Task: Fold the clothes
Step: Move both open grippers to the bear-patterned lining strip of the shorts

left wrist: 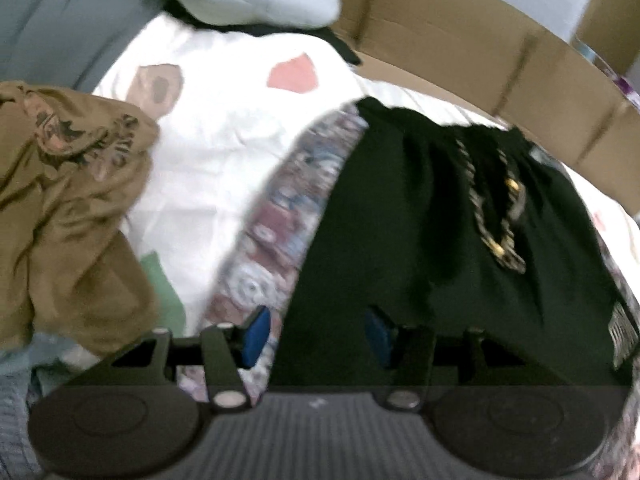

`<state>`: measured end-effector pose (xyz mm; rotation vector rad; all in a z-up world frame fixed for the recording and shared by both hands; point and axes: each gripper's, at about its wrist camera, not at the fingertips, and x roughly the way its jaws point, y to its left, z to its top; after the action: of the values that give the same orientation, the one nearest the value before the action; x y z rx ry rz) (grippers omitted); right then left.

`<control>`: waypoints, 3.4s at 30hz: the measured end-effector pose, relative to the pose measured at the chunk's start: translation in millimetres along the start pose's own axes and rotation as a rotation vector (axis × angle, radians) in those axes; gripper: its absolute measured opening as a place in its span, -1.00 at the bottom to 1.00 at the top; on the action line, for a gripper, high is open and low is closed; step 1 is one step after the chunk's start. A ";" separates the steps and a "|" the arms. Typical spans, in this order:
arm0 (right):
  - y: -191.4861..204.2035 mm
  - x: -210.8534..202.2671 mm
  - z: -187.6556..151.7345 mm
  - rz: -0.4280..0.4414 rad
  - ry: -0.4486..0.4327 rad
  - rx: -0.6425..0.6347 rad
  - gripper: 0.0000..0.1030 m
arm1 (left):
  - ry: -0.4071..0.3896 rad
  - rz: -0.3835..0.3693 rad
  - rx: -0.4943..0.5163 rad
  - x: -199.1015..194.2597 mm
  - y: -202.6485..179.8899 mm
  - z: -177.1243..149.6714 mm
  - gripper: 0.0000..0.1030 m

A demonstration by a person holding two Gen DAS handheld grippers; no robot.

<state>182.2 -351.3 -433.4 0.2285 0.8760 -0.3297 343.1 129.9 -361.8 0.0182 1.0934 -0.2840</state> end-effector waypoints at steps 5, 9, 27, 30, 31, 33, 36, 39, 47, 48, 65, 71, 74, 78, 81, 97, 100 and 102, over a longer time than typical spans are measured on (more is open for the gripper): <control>12.2 32.4 14.2 0.008 0.014 0.007 -0.19 | -0.024 0.004 -0.019 17.3 15.6 8.8 0.05; 21.3 51.6 17.3 -0.003 0.026 -0.009 -0.20 | -0.002 0.026 -0.033 30.9 26.0 7.1 -0.01; 25.8 53.4 12.2 -0.013 0.013 -0.033 -0.20 | -0.037 0.036 -0.051 28.6 45.2 -0.6 -0.10; 19.1 62.0 12.5 -0.045 0.030 -0.009 -0.20 | -0.032 0.042 -0.049 31.3 44.3 0.8 -0.13; 19.0 64.5 10.9 -0.049 0.035 -0.008 -0.20 | -0.031 0.042 -0.046 31.9 43.3 0.8 -0.13; 22.3 66.8 6.4 -0.048 0.037 -0.014 -0.20 | -0.029 0.040 -0.041 32.6 41.6 -0.2 -0.13; 28.3 65.8 3.5 -0.039 0.030 -0.027 -0.20 | -0.029 0.043 -0.038 33.4 40.0 -2.2 -0.13; 32.2 62.7 3.9 -0.038 0.014 -0.031 -0.20 | -0.032 0.046 -0.043 33.8 40.4 -3.0 -0.13; 39.6 63.9 0.9 -0.038 0.002 -0.030 -0.20 | -0.028 0.057 -0.047 34.7 42.2 -4.4 -0.13; 40.9 63.2 -0.2 -0.033 -0.001 -0.031 -0.20 | -0.029 0.059 -0.047 34.4 42.5 -4.8 -0.13; 53.3 50.6 -13.5 -0.004 -0.026 -0.091 -0.23 | -0.028 0.068 -0.042 32.7 46.6 -12.5 -0.13; 59.0 50.7 -19.9 0.008 -0.020 -0.140 -0.34 | -0.031 0.069 -0.040 32.4 46.9 -12.5 -0.13; 63.1 53.2 -22.3 0.023 -0.002 -0.167 -0.38 | -0.031 0.069 -0.034 32.3 46.0 -13.0 -0.13; 61.3 55.8 -21.1 0.031 0.007 -0.154 -0.40 | -0.032 0.066 -0.030 31.7 45.9 -12.9 -0.13; 55.3 47.5 -14.4 0.046 -0.022 -0.135 -0.40 | -0.033 0.063 -0.029 31.1 46.3 -13.6 -0.13; 42.8 52.2 -10.1 0.037 -0.018 -0.075 -0.40 | -0.034 0.068 -0.030 31.6 48.2 -11.2 -0.13; 45.5 54.5 -11.7 0.043 -0.004 -0.095 -0.43 | -0.035 0.063 -0.026 31.1 47.2 -10.5 -0.13; 48.2 56.6 -12.8 0.047 0.005 -0.115 -0.47 | -0.036 0.058 -0.025 31.2 46.5 -10.2 -0.13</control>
<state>224.8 -313.2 -482.6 0.1431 0.8905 -0.2345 358.5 169.5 -399.7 0.0224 1.0589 -0.2179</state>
